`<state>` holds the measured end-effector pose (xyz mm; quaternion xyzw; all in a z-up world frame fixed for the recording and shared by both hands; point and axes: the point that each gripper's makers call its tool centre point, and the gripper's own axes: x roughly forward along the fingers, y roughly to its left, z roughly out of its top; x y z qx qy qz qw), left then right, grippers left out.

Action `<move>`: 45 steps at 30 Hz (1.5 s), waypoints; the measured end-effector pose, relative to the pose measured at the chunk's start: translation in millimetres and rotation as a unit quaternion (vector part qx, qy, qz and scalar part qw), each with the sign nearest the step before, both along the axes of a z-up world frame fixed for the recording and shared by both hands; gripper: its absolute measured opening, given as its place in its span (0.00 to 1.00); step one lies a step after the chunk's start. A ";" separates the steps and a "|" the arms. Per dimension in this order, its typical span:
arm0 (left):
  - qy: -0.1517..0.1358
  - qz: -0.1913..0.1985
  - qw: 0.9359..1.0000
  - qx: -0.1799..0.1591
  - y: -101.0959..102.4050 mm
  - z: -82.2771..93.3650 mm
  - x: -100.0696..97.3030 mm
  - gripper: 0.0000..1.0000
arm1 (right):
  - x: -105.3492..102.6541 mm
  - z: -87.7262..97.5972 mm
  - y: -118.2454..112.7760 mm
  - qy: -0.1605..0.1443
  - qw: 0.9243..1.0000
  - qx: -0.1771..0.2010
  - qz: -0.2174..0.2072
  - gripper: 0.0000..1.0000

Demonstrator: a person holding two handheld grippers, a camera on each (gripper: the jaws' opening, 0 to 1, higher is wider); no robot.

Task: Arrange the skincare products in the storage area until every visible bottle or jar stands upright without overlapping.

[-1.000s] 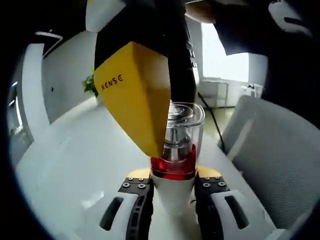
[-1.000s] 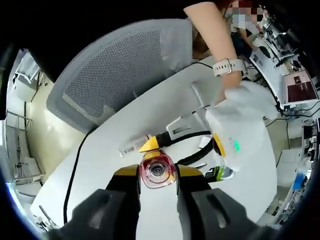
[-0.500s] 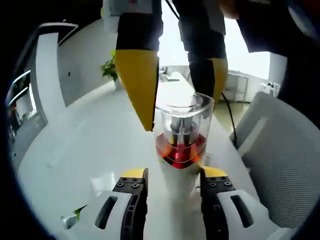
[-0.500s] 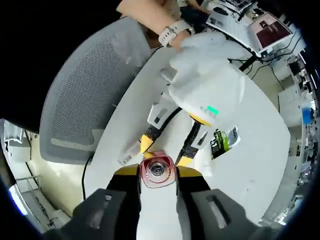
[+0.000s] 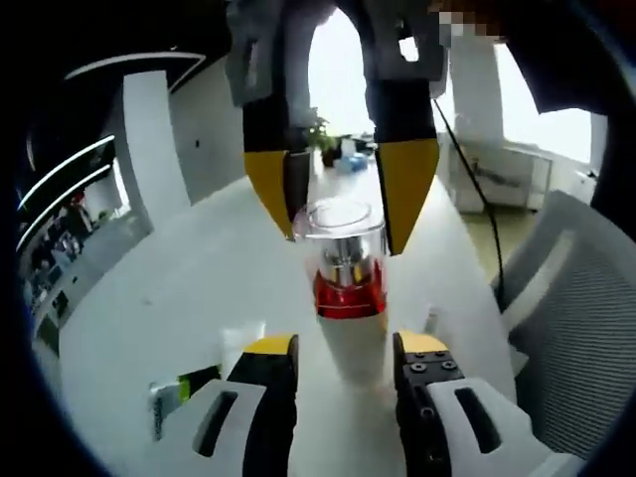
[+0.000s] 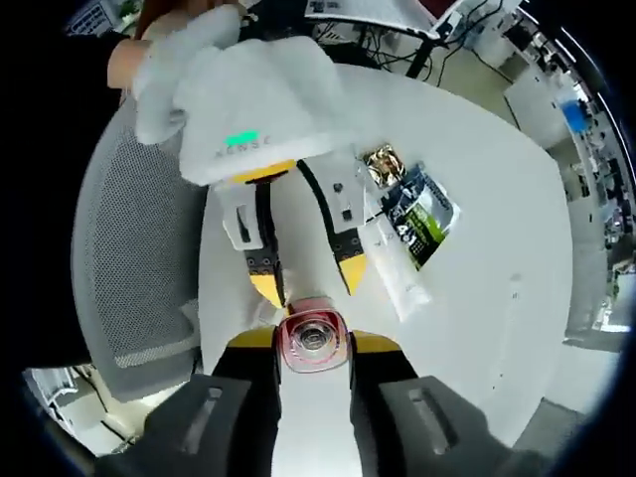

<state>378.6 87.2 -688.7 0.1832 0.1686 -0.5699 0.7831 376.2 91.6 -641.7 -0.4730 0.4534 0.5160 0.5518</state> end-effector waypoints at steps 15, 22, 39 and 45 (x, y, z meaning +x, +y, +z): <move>0.016 0.157 0.986 -0.054 0.3 12.2 3.0 0.40 | 13.8 -0.9 0.4 -0.003 0.985 0.022 -0.173 0.24; 0.030 0.202 0.976 -0.070 -12.2 5.7 0.5 0.42 | 16.9 -1.4 -0.4 0.000 0.977 0.015 -0.215 0.24; 0.000 0.265 0.962 -0.058 -15.6 -2.6 13.3 0.28 | 9.3 0.0 -3.6 -0.019 0.964 0.004 -0.266 0.25; 0.005 0.250 0.966 -0.061 -16.8 -2.9 13.8 0.28 | 11.4 -0.4 -6.1 -0.008 0.972 0.002 -0.236 0.26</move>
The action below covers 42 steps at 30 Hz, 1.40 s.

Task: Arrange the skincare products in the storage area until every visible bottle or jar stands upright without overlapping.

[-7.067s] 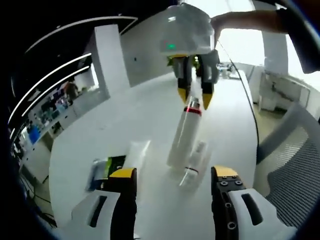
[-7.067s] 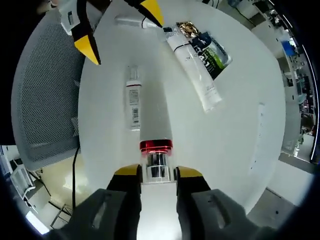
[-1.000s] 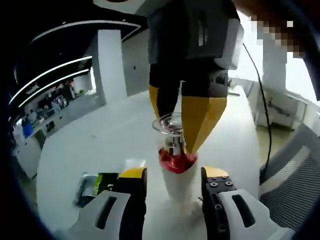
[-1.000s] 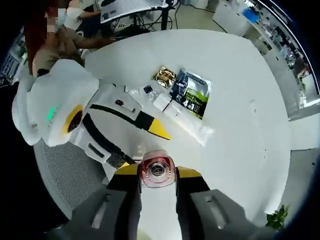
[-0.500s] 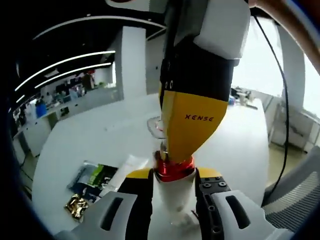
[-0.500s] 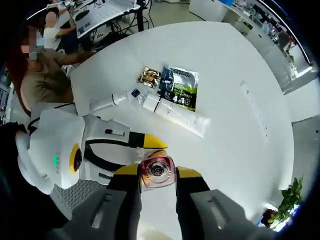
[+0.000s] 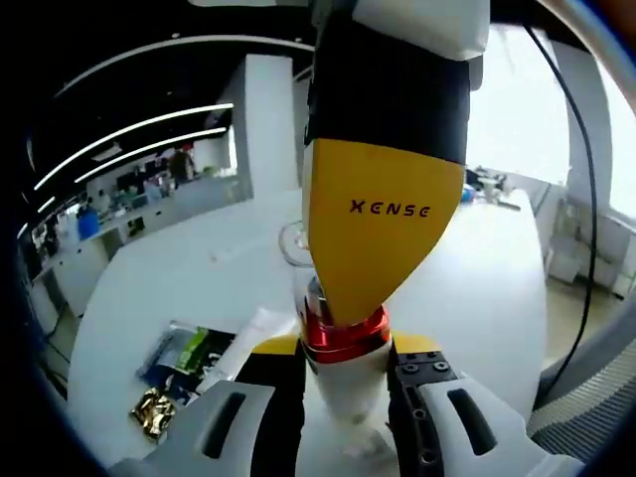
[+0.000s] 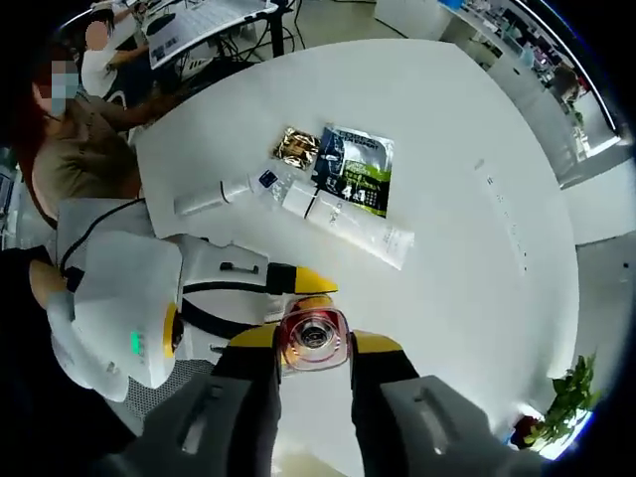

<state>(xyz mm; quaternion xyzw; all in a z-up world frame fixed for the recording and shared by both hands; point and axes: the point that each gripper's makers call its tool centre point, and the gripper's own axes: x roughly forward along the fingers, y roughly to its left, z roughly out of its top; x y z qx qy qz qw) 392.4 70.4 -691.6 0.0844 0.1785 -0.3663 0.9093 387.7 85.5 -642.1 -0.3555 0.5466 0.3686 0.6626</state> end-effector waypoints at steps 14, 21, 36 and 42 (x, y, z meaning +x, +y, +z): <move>0.002 -0.076 0.997 -0.003 -4.6 0.7 1.9 0.28 | 5.1 6.4 -0.3 -0.016 0.992 0.041 0.116 0.35; 0.006 -0.142 0.990 0.002 -8.3 0.6 0.7 0.28 | -5.6 9.2 -8.5 -0.021 0.985 0.044 0.166 0.39; 0.000 -0.260 0.966 -0.007 -16.6 1.8 -6.0 0.27 | 0.2 14.8 1.8 -0.088 0.958 0.188 0.199 0.38; -0.006 -0.310 0.951 -0.016 -20.5 2.8 -12.0 0.28 | 1.2 7.5 -2.1 -0.077 0.953 0.257 0.144 0.35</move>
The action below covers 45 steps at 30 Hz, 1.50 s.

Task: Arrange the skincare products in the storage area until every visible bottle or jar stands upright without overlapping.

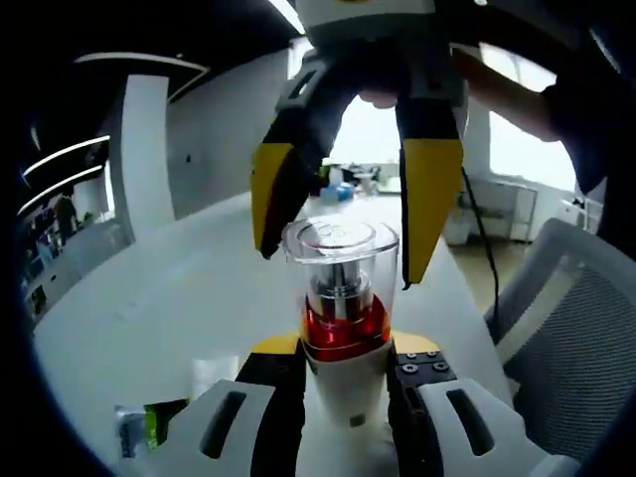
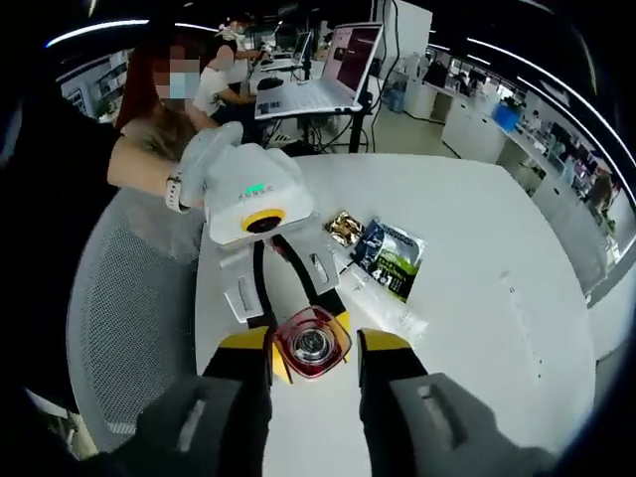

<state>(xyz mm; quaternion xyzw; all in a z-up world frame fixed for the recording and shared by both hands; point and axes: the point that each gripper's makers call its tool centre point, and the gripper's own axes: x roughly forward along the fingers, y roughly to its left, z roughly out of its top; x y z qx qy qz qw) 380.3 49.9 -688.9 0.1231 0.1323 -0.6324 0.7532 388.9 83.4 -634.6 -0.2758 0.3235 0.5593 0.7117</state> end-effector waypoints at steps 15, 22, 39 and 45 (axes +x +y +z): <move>-0.004 -0.056 0.998 0.001 -9.6 0.5 -8.9 0.28 | -8.3 -1.6 1.0 -0.013 0.987 0.150 -0.056 0.31; -0.005 -0.037 0.999 0.020 -3.5 -1.0 -4.0 0.33 | -6.2 -0.3 -3.5 -0.017 0.985 0.150 -0.087 0.30; 0.008 -0.021 0.999 0.037 5.8 -5.2 -4.6 0.33 | -10.3 -0.9 -15.7 -0.011 0.988 0.109 -0.113 0.29; 0.018 -0.018 0.999 0.039 7.0 -8.1 -3.7 0.32 | -6.3 -1.4 -23.2 -0.012 0.987 0.101 -0.125 0.29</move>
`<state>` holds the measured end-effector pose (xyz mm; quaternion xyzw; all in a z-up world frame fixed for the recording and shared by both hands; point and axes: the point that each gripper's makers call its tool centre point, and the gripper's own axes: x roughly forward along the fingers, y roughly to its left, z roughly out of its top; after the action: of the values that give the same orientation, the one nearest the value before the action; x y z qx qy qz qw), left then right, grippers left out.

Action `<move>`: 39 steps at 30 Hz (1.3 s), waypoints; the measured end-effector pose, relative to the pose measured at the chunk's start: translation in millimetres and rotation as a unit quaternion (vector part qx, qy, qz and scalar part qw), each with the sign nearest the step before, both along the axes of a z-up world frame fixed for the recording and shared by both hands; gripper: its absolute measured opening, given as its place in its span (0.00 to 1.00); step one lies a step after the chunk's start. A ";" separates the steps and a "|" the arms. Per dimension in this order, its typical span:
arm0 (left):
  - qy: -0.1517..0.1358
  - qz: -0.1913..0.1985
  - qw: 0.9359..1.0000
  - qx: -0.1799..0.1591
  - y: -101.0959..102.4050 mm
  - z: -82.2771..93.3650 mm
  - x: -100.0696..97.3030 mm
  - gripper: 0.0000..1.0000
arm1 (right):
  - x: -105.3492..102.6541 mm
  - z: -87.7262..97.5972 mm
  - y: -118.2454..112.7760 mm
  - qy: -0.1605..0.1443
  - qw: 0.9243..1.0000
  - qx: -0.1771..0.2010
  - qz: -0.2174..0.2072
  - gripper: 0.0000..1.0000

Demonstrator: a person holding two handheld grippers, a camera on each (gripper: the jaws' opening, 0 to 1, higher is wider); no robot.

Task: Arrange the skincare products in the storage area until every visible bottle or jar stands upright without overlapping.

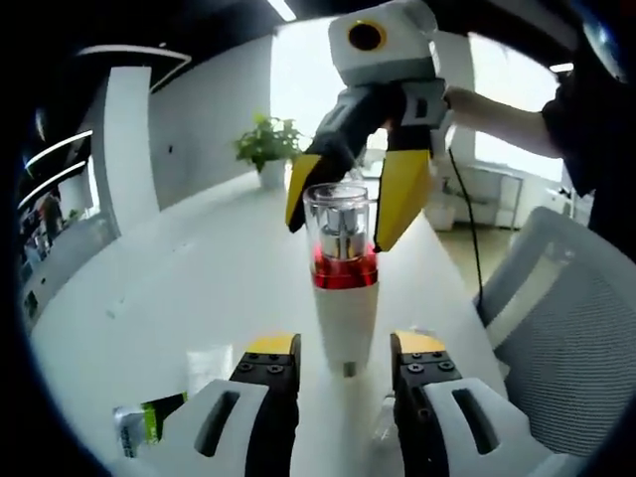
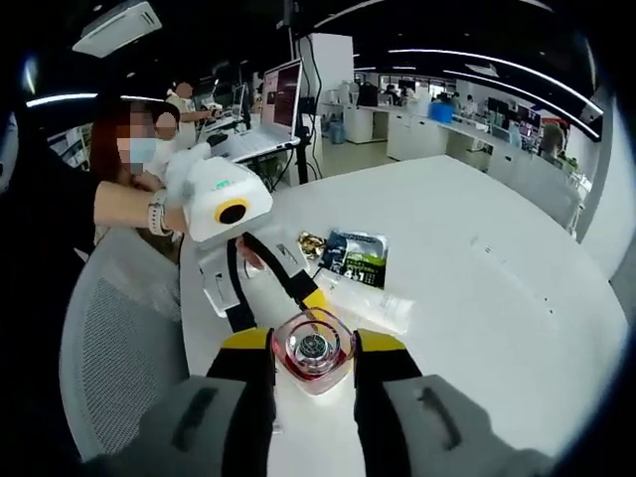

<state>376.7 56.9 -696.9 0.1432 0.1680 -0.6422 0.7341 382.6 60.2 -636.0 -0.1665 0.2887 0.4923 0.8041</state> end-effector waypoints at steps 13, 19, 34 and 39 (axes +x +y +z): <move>0.017 0.024 1.000 -0.002 10.7 4.4 -4.0 0.36 | 6.4 -0.6 -4.3 -0.002 1.000 0.019 -0.022 0.31; 0.019 0.031 0.999 -0.010 15.3 11.5 -8.4 0.36 | 7.8 -0.6 -5.3 -0.014 0.999 0.012 -0.029 0.31; 0.031 0.092 0.995 0.005 38.8 18.1 -8.6 0.49 | 4.6 -13.3 -8.3 -0.004 0.999 -0.009 -0.030 0.43; 0.029 0.113 0.993 0.015 49.3 21.6 -8.7 0.56 | 1.5 -15.9 -12.0 0.000 0.999 -0.007 -0.041 0.52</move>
<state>368.0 106.2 -675.3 0.1157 0.2141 -0.5568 0.7942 384.1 48.2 -651.9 -0.1600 0.2982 0.4569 0.8227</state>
